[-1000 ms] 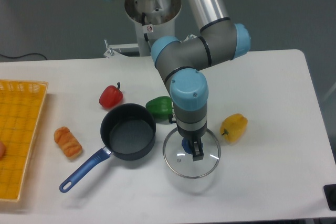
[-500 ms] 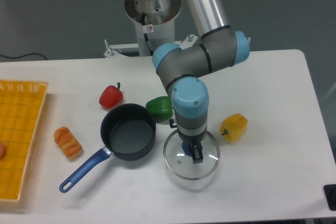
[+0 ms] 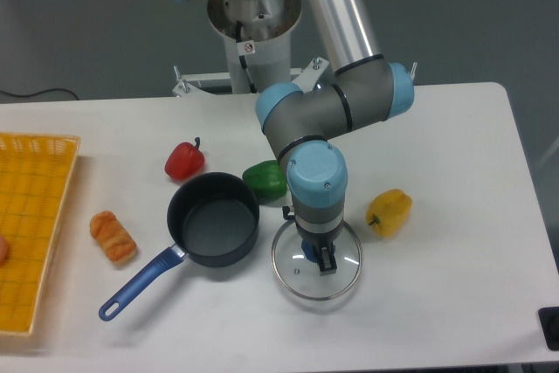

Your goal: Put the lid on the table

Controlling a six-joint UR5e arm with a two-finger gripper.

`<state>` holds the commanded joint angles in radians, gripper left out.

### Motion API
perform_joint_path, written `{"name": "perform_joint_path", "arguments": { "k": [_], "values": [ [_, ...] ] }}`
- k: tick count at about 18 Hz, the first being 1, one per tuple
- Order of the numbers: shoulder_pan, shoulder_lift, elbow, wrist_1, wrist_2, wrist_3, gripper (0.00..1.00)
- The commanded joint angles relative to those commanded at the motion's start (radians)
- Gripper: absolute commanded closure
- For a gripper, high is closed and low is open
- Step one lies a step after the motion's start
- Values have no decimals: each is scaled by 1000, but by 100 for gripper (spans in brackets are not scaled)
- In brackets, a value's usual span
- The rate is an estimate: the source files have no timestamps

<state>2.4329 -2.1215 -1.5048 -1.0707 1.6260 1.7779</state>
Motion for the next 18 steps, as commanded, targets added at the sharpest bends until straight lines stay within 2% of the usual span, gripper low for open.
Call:
{"name": "perform_joint_path", "arguments": {
  "k": [4,18],
  "values": [
    [0,-14,-8,37,0,2,35],
    [-3,-21,-15,41,26,0,35]
  ]
}}
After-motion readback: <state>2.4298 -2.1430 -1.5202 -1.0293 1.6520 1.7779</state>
